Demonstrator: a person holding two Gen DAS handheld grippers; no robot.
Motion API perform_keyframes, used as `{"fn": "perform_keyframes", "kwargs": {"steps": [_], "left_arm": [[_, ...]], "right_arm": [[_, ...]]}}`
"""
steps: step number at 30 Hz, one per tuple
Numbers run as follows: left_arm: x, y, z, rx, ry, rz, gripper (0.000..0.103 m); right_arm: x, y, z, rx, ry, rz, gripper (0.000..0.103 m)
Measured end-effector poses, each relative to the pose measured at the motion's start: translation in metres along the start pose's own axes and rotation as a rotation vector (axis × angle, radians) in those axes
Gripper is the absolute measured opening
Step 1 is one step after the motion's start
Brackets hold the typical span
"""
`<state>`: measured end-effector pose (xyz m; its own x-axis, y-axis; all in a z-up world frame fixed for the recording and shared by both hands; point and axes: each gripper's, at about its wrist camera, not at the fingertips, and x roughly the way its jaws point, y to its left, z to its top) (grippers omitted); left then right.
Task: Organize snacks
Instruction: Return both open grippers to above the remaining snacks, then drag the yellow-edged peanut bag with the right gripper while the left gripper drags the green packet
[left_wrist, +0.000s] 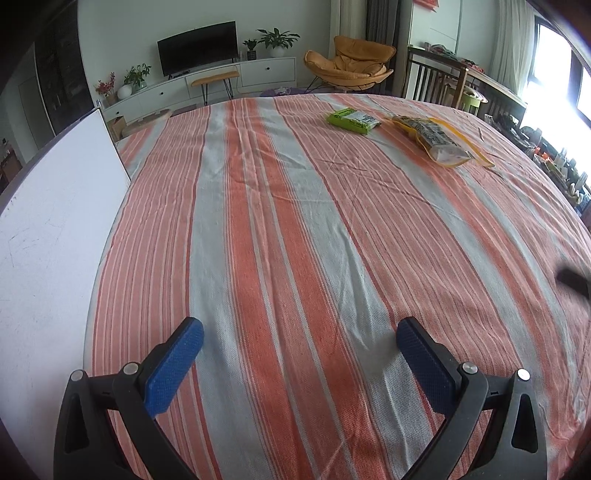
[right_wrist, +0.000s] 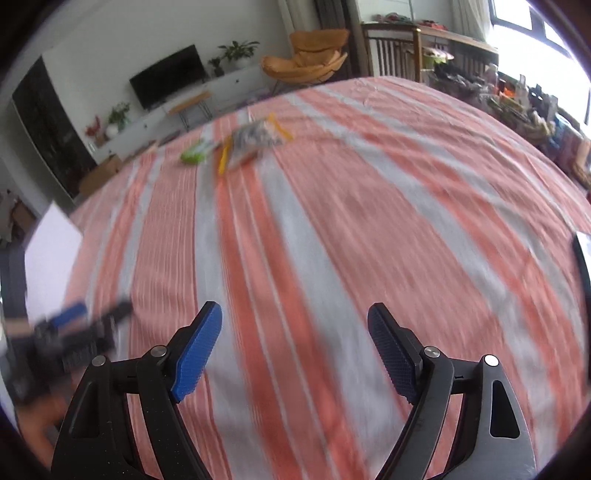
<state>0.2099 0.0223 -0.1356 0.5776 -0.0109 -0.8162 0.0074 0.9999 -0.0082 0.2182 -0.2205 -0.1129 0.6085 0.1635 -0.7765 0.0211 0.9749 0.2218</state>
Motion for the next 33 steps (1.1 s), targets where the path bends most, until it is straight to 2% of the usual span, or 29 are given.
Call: {"fn": "perform_keyframes", "kwargs": {"steps": [3, 6, 9, 11, 13, 15, 16, 19, 23, 28, 29, 30, 33], "left_arm": [[0.0, 0.0, 0.0, 0.0, 0.0, -0.001, 0.103], [0.0, 0.0, 0.0, -0.002, 0.0, -0.002, 0.103], [0.0, 0.0, 0.0, -0.005, -0.001, -0.002, 0.103], [-0.001, 0.0, 0.0, -0.005, -0.001, -0.003, 0.103], [0.0, 0.001, 0.001, -0.006, -0.001, -0.003, 0.103], [0.0, 0.001, 0.001, -0.006, -0.001, -0.003, 0.103], [0.0, 0.001, 0.001, -0.006, -0.001, -0.003, 0.103], [0.001, 0.002, 0.001, -0.007, -0.001, -0.003, 0.103], [0.001, 0.002, 0.001, -0.006, -0.001, -0.003, 0.103], [0.002, 0.002, 0.003, -0.024, 0.001, 0.008, 0.103], [0.004, 0.002, 0.008, -0.047, 0.023, 0.021, 0.103], [0.008, 0.001, 0.016, -0.072, 0.052, 0.013, 0.103], [0.021, -0.003, 0.059, -0.159, 0.083, -0.11, 0.103]], "right_arm": [[0.028, 0.016, 0.064, -0.083, -0.024, 0.006, 0.084], [0.066, 0.042, 0.128, -0.217, -0.046, -0.055, 0.084], [0.121, 0.059, 0.168, -0.246, 0.067, -0.039, 0.084], [0.155, 0.063, 0.178, -0.222, 0.155, -0.029, 0.084], [0.175, 0.059, 0.177, -0.194, 0.198, 0.003, 0.081], [0.168, 0.056, 0.171, -0.198, 0.155, -0.007, 0.056], [0.162, 0.053, 0.167, -0.197, 0.144, 0.002, 0.052], [0.138, 0.03, 0.148, -0.16, 0.156, 0.028, 0.051], [0.096, -0.012, 0.106, -0.119, 0.131, 0.0, 0.052], [0.049, -0.052, 0.058, -0.076, 0.038, -0.022, 0.053], [0.042, -0.055, 0.049, -0.08, 0.008, -0.032, 0.053], [0.037, -0.057, 0.042, -0.084, -0.017, -0.035, 0.054], [0.033, -0.061, 0.038, -0.077, -0.036, -0.026, 0.054]]}}
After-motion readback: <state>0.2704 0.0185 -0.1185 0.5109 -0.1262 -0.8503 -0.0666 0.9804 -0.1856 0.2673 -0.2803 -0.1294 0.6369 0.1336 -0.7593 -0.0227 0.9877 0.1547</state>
